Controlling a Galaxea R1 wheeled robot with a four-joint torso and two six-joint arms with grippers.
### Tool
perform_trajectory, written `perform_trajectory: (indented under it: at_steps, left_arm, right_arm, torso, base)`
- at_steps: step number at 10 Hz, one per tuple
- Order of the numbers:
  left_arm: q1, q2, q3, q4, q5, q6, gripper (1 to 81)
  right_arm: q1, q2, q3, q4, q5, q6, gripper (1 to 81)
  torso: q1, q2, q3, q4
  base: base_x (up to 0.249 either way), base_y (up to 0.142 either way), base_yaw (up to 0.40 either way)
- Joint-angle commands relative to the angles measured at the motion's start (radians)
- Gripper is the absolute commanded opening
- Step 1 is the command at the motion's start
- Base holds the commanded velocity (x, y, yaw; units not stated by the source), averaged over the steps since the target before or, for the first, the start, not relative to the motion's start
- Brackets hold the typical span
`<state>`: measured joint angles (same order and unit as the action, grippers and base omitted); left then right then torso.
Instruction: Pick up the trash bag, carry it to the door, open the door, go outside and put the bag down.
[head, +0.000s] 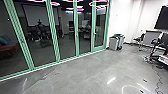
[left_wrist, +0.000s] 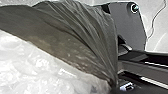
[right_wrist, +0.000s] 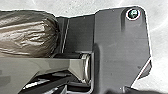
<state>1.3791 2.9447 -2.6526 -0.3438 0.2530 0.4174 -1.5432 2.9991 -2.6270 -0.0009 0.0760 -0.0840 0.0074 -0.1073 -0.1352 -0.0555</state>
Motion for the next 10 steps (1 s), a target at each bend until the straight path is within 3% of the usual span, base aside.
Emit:
perform_trajectory:
  at_steps: [1, 10]
  left_arm:
    - [-0.067, -0.007, 0.0, -0.007, 0.071, 0.003, 1.0]
    - [-0.067, -0.007, 0.0, -0.007, 0.071, 0.003, 1.0]
  right_arm:
    - [0.047, -0.003, 0.004, -0.005, -0.053, -0.003, 81.1]
    - [0.048, -0.003, 0.004, -0.004, -0.051, -0.003, 81.1]
  torso:
    - [0.0, 0.0, 0.0, 0.0]
    - [0.0, 0.0, 0.0, 0.0]
  base:
    - [0.112, -0.075, 0.0]
    - [0.112, -0.074, 0.0]
